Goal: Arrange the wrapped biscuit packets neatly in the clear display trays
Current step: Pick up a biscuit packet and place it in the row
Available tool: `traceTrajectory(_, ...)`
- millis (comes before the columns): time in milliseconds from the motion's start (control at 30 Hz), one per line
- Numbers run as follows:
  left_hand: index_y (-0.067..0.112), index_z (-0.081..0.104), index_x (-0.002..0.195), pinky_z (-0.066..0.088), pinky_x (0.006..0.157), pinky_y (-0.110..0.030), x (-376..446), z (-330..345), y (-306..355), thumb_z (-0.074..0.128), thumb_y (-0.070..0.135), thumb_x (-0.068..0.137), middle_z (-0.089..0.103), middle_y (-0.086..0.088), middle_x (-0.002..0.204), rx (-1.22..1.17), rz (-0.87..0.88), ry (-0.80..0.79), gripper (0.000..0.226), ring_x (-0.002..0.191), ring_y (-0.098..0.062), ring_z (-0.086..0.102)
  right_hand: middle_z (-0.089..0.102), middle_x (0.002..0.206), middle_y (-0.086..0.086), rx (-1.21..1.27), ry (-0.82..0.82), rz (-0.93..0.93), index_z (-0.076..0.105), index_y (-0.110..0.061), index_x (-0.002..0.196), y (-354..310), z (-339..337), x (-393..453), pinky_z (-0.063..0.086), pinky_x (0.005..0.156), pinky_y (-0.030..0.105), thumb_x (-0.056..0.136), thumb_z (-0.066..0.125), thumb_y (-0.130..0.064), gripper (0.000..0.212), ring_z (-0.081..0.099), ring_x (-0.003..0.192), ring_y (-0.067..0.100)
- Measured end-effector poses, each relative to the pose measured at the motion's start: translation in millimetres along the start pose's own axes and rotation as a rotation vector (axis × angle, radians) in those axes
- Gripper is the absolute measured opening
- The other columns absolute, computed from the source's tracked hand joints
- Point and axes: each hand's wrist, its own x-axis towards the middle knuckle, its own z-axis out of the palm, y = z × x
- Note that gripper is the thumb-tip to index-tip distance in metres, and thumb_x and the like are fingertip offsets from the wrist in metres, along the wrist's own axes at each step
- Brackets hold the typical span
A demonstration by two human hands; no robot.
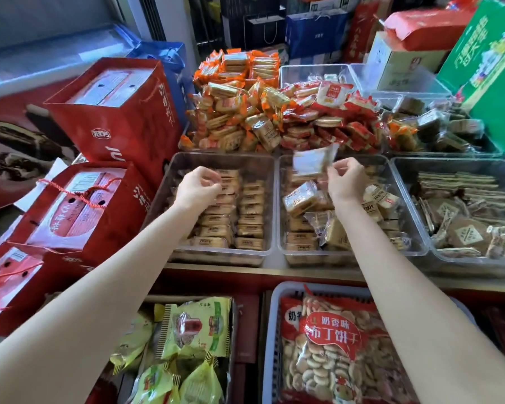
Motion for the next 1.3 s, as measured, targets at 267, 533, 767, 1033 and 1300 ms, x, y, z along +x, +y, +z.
traceTrajectory(267,0.016,0.048,0.134,0.042,0.097,-0.031,-1,12,-71,0.054,0.011,0.088,0.055,-0.005,0.131,0.623,0.113,-0.342,0.046,0.118,-0.023,0.053,0.042,0.133,0.019,-0.52,0.095,-0.025,0.047,-0.003,0.123,32,1,14,0.041,0.096,0.042,0.089,0.059,-0.009,0.036,0.042,0.122,0.034)
traceTrajectory(533,0.018,0.051,0.134,0.028,0.108,-0.026,12,16,-84,0.043,0.014,0.098,0.026,0.001,0.154,0.892,0.269,-0.754,0.037,0.142,-0.009,0.019,0.058,0.112,0.012,-0.839,-1.041,-0.576,0.06,-0.002,0.112,14,95,-64,0.042,0.085,0.029,0.092,0.059,-0.021,0.028,0.054,0.107,0.027)
traceTrajectory(767,0.018,0.059,0.126,0.042,0.098,-0.037,23,-3,-100,0.036,0.025,0.1,0.023,0.007,0.155,1.099,0.273,-0.657,0.036,0.127,-0.021,0.046,0.057,0.11,0.013,-1.042,-1.136,-0.558,0.059,-0.003,0.112,50,145,-84,0.049,0.085,0.033,0.09,0.047,0.004,0.025,0.058,0.101,0.029)
traceTrajectory(1033,0.014,0.063,0.117,0.048,0.082,-0.036,24,8,-101,0.052,0.012,0.093,0.059,-0.007,0.122,1.063,0.251,-0.481,0.027,0.107,-0.03,0.058,0.059,0.101,0.012,-1.098,-1.014,-0.546,0.055,-0.009,0.093,50,150,-82,0.043,0.069,0.03,0.091,0.053,0.0,0.009,0.06,0.096,0.031)
traceTrajectory(1300,0.012,0.068,0.107,0.045,0.07,-0.032,18,10,-102,0.058,0.004,0.088,0.064,-0.009,0.106,0.992,0.194,-0.368,0.022,0.095,-0.031,0.061,0.057,0.093,0.011,-1.063,-0.885,-0.566,0.055,-0.007,0.09,37,135,-78,0.039,0.067,0.029,0.09,0.04,0.009,0.022,0.057,0.086,0.028)
